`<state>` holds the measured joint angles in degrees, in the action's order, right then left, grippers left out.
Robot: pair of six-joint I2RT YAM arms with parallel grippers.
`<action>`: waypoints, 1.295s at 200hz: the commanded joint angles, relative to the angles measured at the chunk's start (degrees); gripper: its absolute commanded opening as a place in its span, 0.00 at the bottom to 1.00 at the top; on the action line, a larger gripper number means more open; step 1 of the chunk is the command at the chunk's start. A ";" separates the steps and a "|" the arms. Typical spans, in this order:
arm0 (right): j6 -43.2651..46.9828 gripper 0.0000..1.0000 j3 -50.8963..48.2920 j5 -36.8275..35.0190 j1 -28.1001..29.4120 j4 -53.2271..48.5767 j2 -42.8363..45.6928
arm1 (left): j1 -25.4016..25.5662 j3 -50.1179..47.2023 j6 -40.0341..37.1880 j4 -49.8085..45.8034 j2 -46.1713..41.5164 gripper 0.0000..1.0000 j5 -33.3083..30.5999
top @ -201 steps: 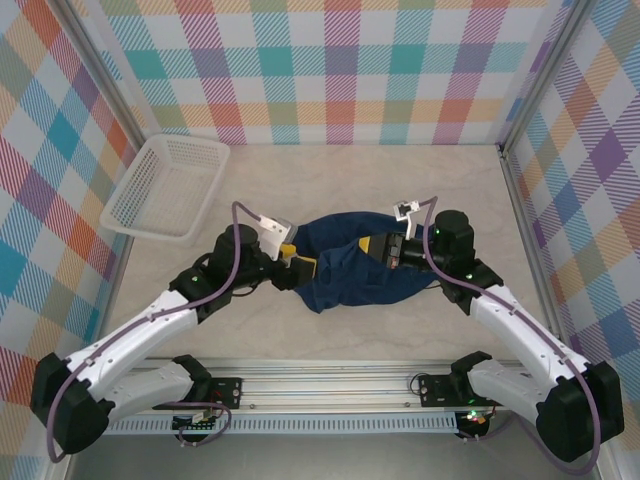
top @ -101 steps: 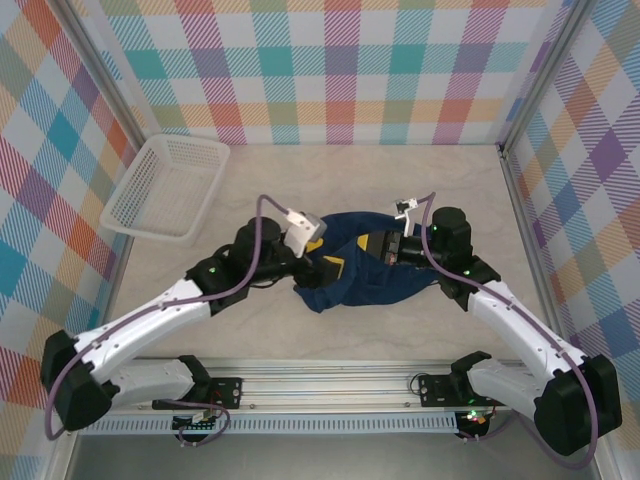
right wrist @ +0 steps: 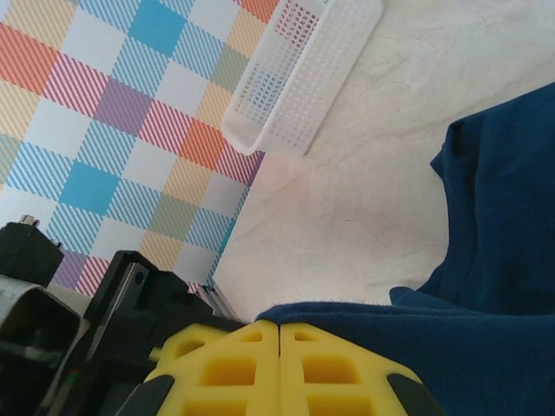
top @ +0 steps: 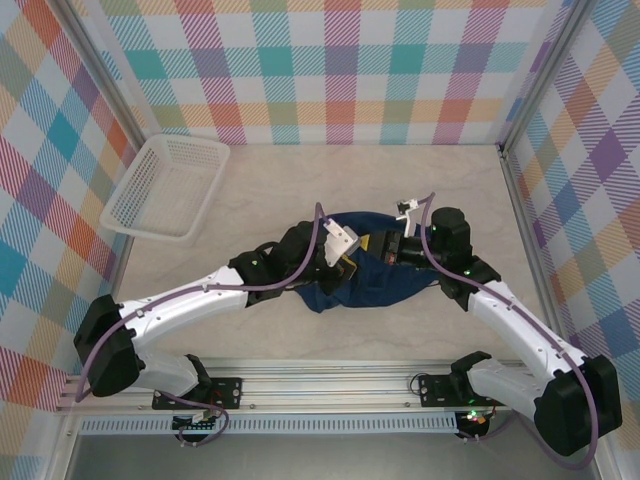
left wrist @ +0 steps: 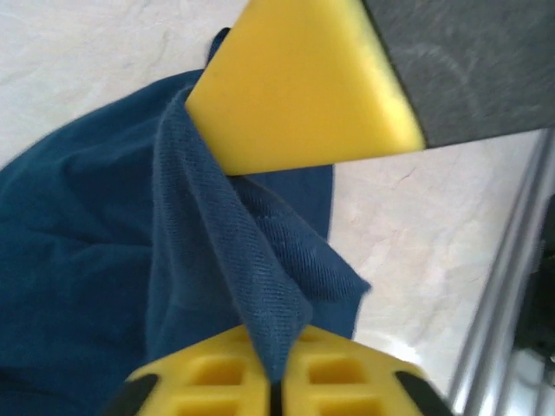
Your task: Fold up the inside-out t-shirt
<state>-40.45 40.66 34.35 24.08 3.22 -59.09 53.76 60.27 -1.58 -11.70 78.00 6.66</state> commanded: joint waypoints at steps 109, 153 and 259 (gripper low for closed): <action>38.06 0.40 7.18 -11.50 8.36 -24.82 9.77 | -14.97 -6.42 8.62 8.81 -7.38 0.00 32.21; 44.46 0.43 10.07 -23.77 19.47 -25.18 4.42 | -15.53 -5.44 8.02 6.39 -7.37 0.00 32.89; 54.91 0.56 10.75 -51.90 32.33 -23.16 -2.61 | -15.66 -4.45 9.32 5.55 -6.72 0.00 33.64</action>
<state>10.04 50.06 -8.88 53.91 -21.47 -59.44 38.79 53.52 6.87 -6.00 71.16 38.46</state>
